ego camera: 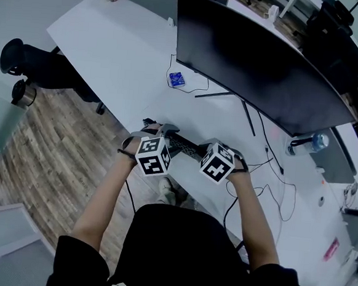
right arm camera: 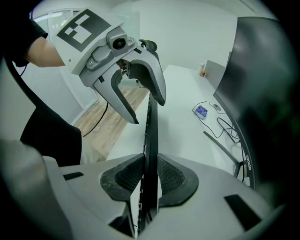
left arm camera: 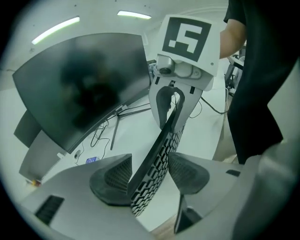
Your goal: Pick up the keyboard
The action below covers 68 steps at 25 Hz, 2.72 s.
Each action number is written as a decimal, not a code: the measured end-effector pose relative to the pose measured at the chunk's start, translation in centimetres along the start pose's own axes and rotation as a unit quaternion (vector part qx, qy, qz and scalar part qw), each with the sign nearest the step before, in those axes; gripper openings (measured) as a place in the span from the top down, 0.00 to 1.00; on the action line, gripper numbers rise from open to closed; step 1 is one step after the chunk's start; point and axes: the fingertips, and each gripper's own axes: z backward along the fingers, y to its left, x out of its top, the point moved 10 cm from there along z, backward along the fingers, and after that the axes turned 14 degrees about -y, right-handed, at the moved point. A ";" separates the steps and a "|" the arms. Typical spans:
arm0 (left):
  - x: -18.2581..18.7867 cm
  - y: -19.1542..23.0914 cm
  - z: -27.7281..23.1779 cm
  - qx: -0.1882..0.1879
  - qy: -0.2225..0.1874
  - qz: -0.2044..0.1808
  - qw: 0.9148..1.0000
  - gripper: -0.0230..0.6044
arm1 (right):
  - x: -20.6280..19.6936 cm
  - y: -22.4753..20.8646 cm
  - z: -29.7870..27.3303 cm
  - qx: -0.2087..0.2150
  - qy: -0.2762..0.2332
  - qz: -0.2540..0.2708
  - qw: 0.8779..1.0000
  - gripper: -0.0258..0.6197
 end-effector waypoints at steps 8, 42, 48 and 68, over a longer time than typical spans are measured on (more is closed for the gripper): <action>-0.3 0.3 -2.2 -0.067 0.046 -0.054 0.995 0.58 | -0.2 0.5 0.2 -0.010 -0.002 -0.003 1.000 0.82; -2.4 -1.6 -7.2 -0.207 0.161 -0.146 0.954 0.74 | -0.3 1.3 0.2 -0.005 0.000 0.024 1.000 0.82; -2.5 -1.8 -7.1 -0.210 0.158 -0.160 0.951 0.78 | -0.1 1.4 0.1 -0.001 0.003 0.027 1.000 0.82; -2.6 -2.5 -7.0 -0.208 0.163 -0.167 0.950 0.83 | -2.8 1.2 2.3 0.044 0.072 -0.001 0.996 0.73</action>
